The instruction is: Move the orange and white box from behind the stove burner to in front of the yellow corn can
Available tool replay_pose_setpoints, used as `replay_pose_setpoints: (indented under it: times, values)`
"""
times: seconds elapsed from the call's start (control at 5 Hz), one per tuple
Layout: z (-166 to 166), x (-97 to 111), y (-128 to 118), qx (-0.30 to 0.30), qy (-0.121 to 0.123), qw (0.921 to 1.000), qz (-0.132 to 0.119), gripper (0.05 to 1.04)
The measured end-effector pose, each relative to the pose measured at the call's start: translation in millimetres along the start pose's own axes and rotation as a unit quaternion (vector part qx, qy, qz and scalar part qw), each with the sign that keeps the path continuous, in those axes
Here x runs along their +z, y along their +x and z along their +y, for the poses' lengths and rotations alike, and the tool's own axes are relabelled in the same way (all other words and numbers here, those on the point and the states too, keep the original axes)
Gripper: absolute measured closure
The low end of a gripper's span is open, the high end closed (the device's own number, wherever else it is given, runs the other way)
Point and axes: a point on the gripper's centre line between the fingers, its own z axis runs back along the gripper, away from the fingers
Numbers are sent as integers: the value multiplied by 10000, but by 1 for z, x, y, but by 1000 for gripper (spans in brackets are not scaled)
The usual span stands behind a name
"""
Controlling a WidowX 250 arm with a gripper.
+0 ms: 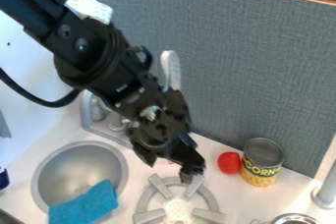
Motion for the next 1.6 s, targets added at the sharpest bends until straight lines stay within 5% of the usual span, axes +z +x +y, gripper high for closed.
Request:
replay_pose_setpoints:
  times: [0.4,0.6,0.8,1.2,1.6]
  values:
    - [1,0,0,90,16,10000,4,80]
    - [5,-10,12,1178,663,9896,-491,80]
    - [10,-25,39,1473,880,9833,-606,79]
    - [20,-45,67,2366,1084,9615,-884,79]
    - [37,-76,76,3007,1298,9410,-849,79]
